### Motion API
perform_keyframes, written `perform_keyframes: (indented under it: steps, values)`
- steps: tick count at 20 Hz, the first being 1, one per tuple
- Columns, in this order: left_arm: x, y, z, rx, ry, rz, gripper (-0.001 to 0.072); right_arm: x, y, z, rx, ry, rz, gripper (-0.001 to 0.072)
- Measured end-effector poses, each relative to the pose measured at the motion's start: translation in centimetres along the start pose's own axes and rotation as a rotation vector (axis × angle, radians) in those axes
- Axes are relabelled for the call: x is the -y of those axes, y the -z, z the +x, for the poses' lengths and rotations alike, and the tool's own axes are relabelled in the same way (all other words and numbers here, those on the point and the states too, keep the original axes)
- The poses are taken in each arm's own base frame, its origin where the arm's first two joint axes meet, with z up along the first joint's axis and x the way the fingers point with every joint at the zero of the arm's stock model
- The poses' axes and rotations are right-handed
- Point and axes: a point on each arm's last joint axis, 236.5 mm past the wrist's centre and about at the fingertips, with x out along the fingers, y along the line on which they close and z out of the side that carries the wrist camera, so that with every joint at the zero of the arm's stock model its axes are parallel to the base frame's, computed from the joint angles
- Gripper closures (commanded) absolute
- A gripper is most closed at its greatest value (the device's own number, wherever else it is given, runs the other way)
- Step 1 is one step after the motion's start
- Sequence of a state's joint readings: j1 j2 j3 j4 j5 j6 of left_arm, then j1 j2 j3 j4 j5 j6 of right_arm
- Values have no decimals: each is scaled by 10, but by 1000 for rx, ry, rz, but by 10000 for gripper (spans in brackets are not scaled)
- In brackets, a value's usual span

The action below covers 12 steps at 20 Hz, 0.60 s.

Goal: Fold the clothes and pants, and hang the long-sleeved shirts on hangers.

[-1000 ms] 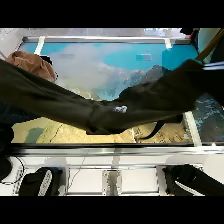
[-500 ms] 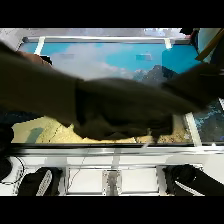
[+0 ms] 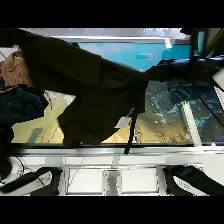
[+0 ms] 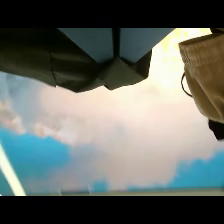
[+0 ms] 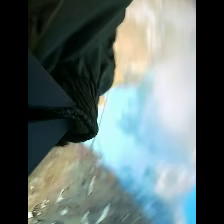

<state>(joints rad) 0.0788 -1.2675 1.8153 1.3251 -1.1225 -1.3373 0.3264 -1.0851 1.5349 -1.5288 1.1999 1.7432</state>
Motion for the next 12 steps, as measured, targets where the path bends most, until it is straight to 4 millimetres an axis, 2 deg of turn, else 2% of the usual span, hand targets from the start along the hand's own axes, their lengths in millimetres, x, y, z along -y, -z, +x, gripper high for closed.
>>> perform_keyframes:
  steps: [2, 4, 6, 9, 11, 12]
  values:
    - [-2, 22, 59, -77, 4, 9, 702, 39, 0, 49, -33, 8, 101, 683]
    - [-1, 41, 113, -114, 2, 24, 702, 66, -3, 92, -29, -2, 166, 683]
    - [7, 56, 154, -130, 6, 43, 702, 92, -3, 137, -17, 3, 203, 683]
    - [26, 75, 189, -155, 21, 68, 703, 122, 14, 197, -37, 25, 229, 682]
    - [34, 84, 196, -183, 23, 58, 703, 131, 30, 218, -77, 32, 210, 681]
    - [35, 89, 195, -207, 22, 53, 703, 133, 36, 223, -95, 30, 191, 682]
